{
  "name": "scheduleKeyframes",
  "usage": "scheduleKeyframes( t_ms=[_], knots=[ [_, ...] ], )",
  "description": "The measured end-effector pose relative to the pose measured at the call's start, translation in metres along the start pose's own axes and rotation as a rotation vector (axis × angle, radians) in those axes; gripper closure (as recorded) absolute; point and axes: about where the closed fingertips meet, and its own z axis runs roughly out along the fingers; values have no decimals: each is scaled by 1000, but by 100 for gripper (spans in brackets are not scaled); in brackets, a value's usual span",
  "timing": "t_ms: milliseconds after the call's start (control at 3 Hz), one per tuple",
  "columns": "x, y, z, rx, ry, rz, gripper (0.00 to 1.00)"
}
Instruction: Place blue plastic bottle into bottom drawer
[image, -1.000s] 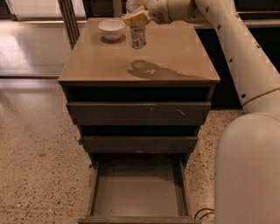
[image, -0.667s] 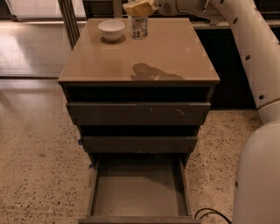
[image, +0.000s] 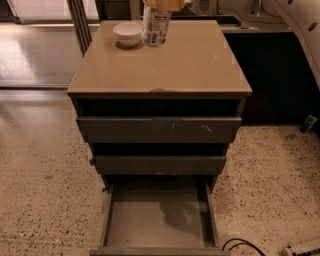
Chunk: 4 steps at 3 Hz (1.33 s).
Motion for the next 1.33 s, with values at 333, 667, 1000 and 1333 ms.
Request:
scheduleKeyframes(
  t_ms=[333,667,1000,1333],
  knots=[
    [8,23,-16,-9,17,112,100],
    [31,50,-41,2,90,219,100],
    [31,50,-41,2,90,219,100],
    [24,64,-43,-28,98,188,100]
  ],
)
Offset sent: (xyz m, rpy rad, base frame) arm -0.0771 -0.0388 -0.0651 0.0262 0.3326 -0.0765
